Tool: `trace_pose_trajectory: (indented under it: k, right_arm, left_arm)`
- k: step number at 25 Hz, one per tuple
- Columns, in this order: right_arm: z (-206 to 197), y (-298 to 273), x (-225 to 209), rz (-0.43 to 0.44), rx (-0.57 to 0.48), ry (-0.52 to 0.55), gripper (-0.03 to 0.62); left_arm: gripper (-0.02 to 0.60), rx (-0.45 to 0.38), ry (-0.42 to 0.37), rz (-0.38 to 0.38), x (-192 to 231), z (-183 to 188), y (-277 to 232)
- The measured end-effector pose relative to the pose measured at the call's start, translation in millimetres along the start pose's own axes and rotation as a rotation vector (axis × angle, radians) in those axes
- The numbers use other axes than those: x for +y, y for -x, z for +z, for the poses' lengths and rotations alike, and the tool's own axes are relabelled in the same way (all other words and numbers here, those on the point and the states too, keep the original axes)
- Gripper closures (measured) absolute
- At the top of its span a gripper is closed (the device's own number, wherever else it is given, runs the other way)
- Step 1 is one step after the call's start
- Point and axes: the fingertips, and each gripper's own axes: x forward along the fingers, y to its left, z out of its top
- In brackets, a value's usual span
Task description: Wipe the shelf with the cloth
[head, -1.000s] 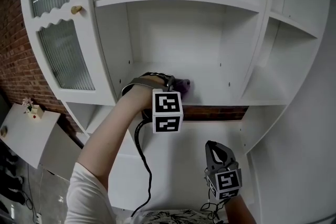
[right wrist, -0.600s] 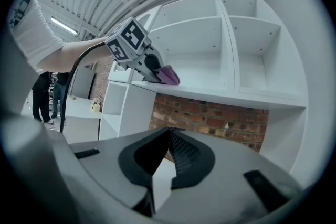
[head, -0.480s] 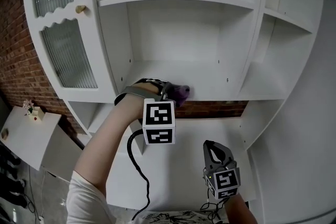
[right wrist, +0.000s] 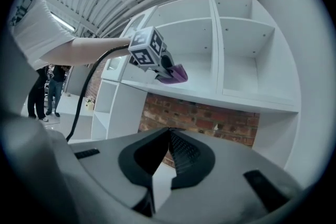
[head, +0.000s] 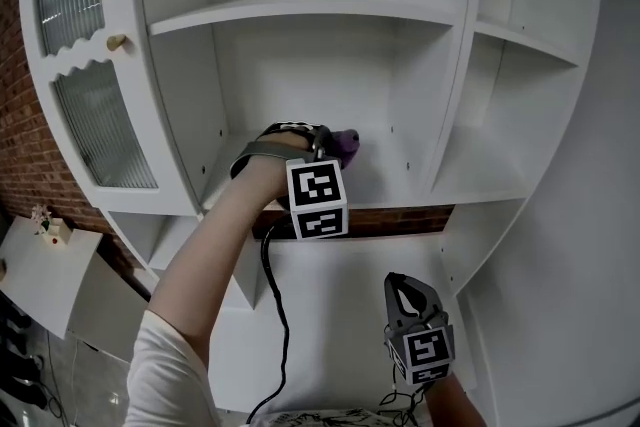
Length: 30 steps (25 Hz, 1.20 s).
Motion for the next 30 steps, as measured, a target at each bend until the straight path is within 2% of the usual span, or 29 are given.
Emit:
trace_pose_trajectory:
  k: [6, 16, 22, 30]
  right_arm:
    - [-7, -5, -42, -0.042, 0.011, -0.020, 0.589]
    - [-19, -12, -71, -0.047, 0.032, -0.004, 0.589]
    - [-26, -4, -83, -0.065, 0.045, -0.016, 0.589]
    - [-22, 5, -68, -0.048, 0.042, -0.016, 0.589]
  left_arm:
    - [0.492, -0.050, 0.028, -0.051, 5, 35, -66]
    - [0.492, 0.016, -0.020, -0.100, -6, 49, -132]
    - [0.494, 0.002, -0.040, -0.158, -18, 57, -127]
    - [0.494, -0.052, -0.069, -0.188, -38, 74, -73]
